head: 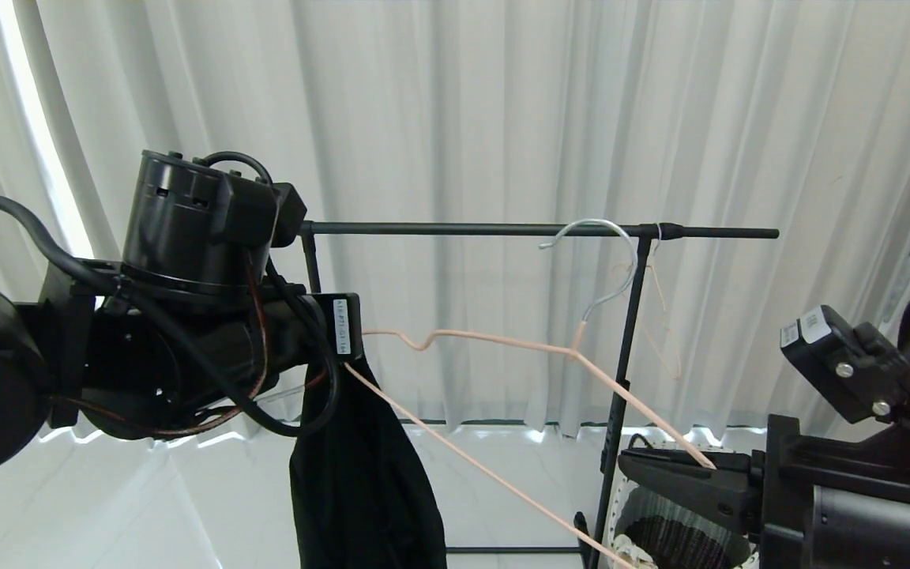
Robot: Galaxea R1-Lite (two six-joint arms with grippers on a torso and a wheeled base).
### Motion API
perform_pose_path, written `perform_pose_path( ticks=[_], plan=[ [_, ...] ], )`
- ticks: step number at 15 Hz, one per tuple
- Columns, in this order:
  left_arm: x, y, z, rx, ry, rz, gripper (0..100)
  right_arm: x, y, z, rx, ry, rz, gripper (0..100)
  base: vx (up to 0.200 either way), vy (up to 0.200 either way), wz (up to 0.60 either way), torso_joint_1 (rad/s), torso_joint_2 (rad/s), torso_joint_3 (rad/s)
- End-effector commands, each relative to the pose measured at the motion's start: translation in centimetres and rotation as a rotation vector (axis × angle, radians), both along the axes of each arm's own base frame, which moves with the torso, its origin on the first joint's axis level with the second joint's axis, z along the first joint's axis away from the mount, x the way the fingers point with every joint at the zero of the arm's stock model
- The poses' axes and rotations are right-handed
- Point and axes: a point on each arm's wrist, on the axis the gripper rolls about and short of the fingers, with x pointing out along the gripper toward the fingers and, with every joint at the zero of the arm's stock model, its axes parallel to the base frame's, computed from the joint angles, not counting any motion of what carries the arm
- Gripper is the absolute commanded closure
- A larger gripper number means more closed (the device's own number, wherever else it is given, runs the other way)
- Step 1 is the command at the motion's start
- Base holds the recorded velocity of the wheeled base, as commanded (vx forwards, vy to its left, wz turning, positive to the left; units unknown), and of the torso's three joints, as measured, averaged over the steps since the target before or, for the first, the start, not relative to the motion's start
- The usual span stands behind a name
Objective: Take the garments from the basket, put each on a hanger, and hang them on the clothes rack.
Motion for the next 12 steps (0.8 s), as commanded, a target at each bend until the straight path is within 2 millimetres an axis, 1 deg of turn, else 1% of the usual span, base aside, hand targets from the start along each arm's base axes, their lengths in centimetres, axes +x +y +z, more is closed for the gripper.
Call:
perform_pose_path(
  ticks=[1, 6, 9, 11, 12],
  plan=[
    [-0.1, -0.1, 0.1, -0.003, -0.004, -0.005, 100, 0.3, 0.5, -0.2, -0.01, 0.009, 0.01, 100, 0.0, 0.0, 0.0, 0.0, 0.0, 0.0],
    [-0.3, -0.4, 0.0, 0.023, -0.005, -0.031, 100, -0.1, 0.5, -0.3, -0.01, 0.019, 0.071, 100, 0.0, 0.0, 0.0, 0.0, 0.0, 0.0],
    [0.0, 0.2, -0.1, 0.055, -0.004, -0.023, 100, -0.1, 0.4, -0.1, -0.001, 0.013, 0.066, 100, 0.0, 0.0, 0.0, 0.0, 0.0, 0.0],
    [-0.4, -0.2, 0.0, 0.049, -0.01, -0.041, 100, 0.3, 0.7, -0.2, -0.009, 0.017, 0.056, 100, 0.0, 0.0, 0.0, 0.0, 0.0, 0.0],
    [-0.9, -1.0, 0.2, 0.039, -0.019, -0.075, 100, 0.7, 1.2, -0.3, -0.015, 0.02, 0.05, 100, 0.0, 0.0, 0.0, 0.0, 0.0, 0.0]
  ],
)
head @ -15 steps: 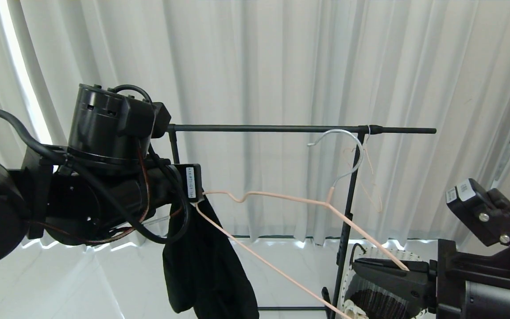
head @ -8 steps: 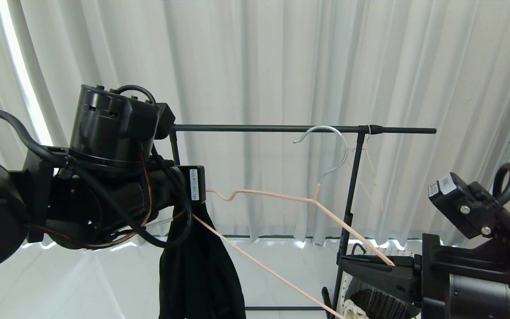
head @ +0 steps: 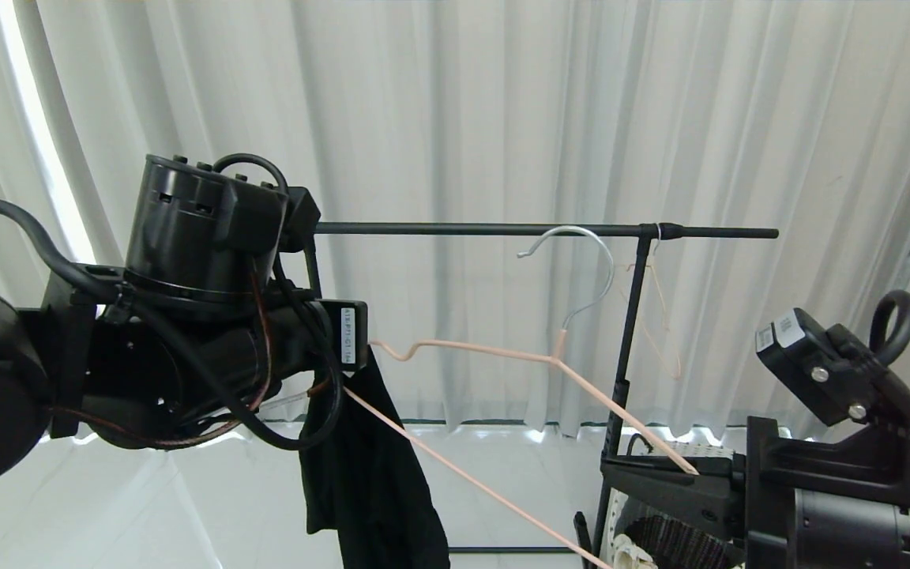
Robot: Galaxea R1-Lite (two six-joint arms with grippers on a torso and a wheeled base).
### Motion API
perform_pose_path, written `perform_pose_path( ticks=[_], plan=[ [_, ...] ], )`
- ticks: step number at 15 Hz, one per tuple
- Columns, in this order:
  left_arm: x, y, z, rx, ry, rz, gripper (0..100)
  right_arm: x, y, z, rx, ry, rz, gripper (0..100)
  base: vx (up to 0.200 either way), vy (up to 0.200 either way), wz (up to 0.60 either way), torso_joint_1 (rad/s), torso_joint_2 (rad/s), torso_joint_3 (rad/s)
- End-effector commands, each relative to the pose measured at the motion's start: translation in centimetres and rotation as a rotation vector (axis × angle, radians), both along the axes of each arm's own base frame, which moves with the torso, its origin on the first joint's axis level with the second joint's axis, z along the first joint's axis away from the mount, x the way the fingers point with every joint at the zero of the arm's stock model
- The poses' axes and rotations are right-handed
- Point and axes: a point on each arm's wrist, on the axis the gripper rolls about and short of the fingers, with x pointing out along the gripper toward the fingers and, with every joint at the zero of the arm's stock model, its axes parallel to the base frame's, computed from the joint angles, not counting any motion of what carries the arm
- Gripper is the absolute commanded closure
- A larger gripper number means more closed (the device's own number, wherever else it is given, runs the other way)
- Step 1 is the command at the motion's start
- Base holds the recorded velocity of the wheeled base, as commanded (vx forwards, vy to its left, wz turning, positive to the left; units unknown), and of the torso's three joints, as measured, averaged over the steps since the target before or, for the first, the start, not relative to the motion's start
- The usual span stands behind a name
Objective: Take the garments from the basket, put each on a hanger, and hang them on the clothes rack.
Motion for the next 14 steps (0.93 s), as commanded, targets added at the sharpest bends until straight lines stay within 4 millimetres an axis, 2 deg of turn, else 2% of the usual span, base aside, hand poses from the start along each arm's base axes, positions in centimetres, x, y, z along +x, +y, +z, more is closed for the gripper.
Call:
perform_pose_path(
  ticks=[1, 10, 14],
  plan=[
    [-0.7, -1.0, 0.5, -0.015, -0.016, -0.044, 100, 0.6, 0.9, -0.1, -0.01, 0.007, -0.002, 100, 0.0, 0.0, 0.0, 0.0, 0.0, 0.0],
    [-3.0, -4.4, 2.5, -0.116, -0.073, -0.197, 100, 2.4, 4.4, -1.6, -0.021, 0.016, 0.015, 100, 0.0, 0.0, 0.0, 0.0, 0.0, 0.0],
    [-4.0, -5.6, 2.7, -0.128, -0.066, -0.273, 100, 2.9, 5.8, -1.5, -0.013, 0.012, 0.028, 100, 0.0, 0.0, 0.0, 0.0, 0.0, 0.0]
  ],
)
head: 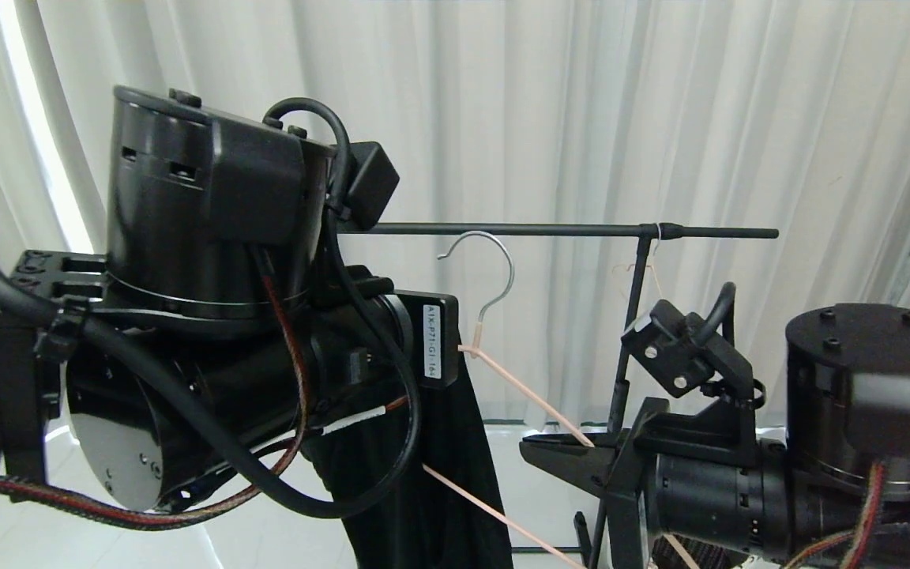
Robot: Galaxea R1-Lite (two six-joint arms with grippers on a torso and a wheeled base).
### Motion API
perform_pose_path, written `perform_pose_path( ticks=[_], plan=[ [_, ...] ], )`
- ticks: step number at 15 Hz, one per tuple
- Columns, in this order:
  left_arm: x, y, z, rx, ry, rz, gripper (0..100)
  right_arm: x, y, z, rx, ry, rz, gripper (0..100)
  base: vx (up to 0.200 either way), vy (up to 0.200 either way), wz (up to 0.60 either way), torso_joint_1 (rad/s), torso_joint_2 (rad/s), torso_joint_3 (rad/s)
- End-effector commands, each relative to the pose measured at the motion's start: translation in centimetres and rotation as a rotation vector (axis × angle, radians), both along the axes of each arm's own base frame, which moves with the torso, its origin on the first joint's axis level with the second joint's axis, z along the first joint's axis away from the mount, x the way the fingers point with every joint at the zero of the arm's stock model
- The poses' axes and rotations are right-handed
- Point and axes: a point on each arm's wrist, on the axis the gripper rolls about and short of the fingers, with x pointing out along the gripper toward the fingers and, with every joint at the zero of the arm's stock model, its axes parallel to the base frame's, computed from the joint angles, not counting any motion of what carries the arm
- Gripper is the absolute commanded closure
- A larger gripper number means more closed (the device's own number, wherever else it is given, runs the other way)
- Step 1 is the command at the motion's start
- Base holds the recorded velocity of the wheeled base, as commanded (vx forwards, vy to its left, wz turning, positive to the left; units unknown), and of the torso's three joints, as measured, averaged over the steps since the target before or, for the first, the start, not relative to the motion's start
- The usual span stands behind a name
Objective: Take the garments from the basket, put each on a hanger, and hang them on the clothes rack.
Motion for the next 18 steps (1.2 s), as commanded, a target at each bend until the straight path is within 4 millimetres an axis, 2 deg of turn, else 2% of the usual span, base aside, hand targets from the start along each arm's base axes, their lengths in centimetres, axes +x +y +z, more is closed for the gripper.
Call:
perform_pose_path(
  ticks=[1, 6, 10, 15, 16, 18],
  plan=[
    [-0.3, -0.4, 0.0, 0.0, 0.0, -0.016, 100, 0.4, 0.9, -0.4, -0.012, 0.009, 0.004, 100, 0.0, 0.0, 0.0, 0.0, 0.0, 0.0],
    [-0.4, -0.2, 0.2, -0.009, -0.009, -0.013, 100, 1.2, 1.8, -0.9, -0.031, 0.011, -0.065, 100, 0.0, 0.0, 0.0, 0.0, 0.0, 0.0],
    [0.5, 0.4, 0.3, -0.015, -0.024, 0.034, 100, 1.5, 1.6, -0.9, -0.022, 0.027, -0.2, 100, 0.0, 0.0, 0.0, 0.0, 0.0, 0.0],
    [0.4, 0.3, 0.4, 0.0, -0.036, 0.023, 100, 2.0, 2.1, -0.8, 0.014, -0.013, -0.261, 100, 0.0, 0.0, 0.0, 0.0, 0.0, 0.0],
    [0.4, 0.3, 0.5, -0.009, -0.044, 0.023, 0, 2.0, 2.1, -0.8, 0.018, -0.018, -0.266, 100, 0.0, 0.0, 0.0, 0.0, 0.0, 0.0],
    [0.5, 0.3, 0.6, -0.021, -0.055, 0.027, 0, 2.0, 2.1, -0.7, 0.022, -0.032, -0.268, 100, 0.0, 0.0, 0.0, 0.0, 0.0, 0.0]
  ],
)
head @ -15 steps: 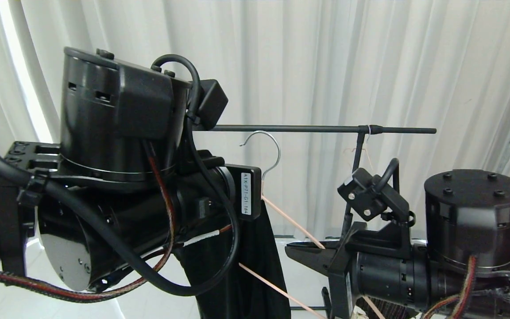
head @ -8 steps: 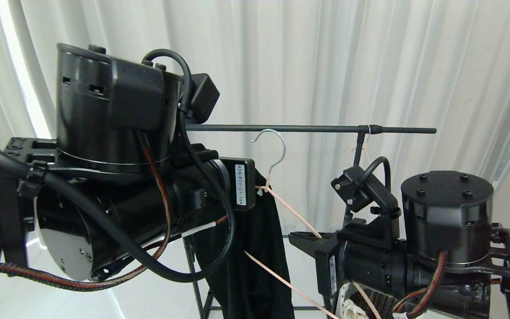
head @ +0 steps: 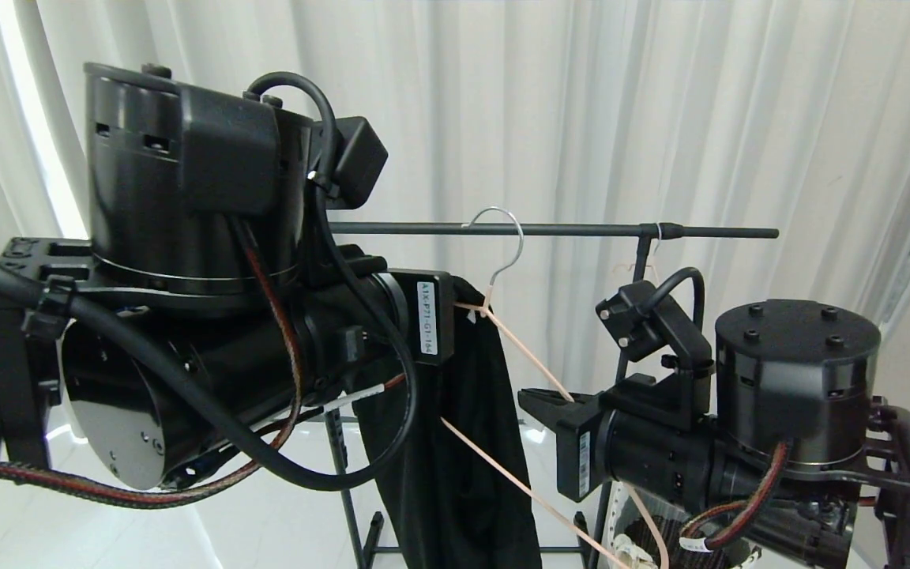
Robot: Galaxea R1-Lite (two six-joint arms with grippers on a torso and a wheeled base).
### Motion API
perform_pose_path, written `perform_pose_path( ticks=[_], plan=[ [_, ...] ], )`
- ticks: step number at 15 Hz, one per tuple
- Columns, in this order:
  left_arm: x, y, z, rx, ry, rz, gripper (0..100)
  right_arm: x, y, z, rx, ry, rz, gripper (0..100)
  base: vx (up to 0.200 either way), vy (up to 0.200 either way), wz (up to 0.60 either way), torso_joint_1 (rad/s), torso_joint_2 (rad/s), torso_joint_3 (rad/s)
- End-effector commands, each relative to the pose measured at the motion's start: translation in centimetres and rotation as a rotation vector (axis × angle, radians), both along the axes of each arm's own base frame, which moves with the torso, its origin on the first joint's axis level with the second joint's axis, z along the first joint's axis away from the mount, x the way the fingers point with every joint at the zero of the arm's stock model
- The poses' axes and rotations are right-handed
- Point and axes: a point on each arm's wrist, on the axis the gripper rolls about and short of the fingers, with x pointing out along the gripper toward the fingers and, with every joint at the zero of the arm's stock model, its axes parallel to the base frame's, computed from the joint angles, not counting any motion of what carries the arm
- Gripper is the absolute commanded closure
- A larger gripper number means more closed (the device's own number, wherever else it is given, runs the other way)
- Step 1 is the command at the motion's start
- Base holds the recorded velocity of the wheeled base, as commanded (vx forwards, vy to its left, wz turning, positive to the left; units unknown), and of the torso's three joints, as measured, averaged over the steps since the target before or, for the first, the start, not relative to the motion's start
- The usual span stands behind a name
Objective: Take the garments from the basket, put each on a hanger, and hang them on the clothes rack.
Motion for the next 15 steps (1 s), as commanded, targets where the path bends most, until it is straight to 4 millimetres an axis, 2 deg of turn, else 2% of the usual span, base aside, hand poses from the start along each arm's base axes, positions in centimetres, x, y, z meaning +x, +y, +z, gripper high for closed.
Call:
perform_pose_path(
  ticks=[1, 8, 10, 12, 15],
  plan=[
    [-0.1, 0.2, 0.1, 0.001, -0.006, 0.001, 0, 0.0, 0.0, 0.0, -0.003, -0.013, -0.005, 100, 0.0, 0.0, 0.0, 0.0, 0.0, 0.0],
    [-1.7, 2.7, 0.0, 0.007, -0.017, 0.016, 0, 1.5, -0.5, 0.5, -0.017, -0.156, -0.054, 100, 0.0, 0.0, 0.0, 0.0, 0.0, 0.0],
    [-2.9, 4.0, -0.5, 0.018, -0.014, 0.016, 0, 1.6, -0.8, 0.3, -0.031, -0.193, -0.057, 100, 0.0, 0.0, 0.0, 0.0, 0.0, 0.0],
    [-4.6, 5.8, -2.0, 0.109, -0.023, -0.04, 0, 1.0, -2.1, -0.6, -0.068, -0.219, -0.019, 100, 0.0, 0.0, 0.0, 0.0, 0.0, 0.0],
    [-7.5, 8.5, -3.2, 0.144, -0.046, -0.21, 0, -1.0, -5.6, -2.4, -0.108, -0.236, 0.115, 100, 0.0, 0.0, 0.0, 0.0, 0.0, 0.0]
  ],
)
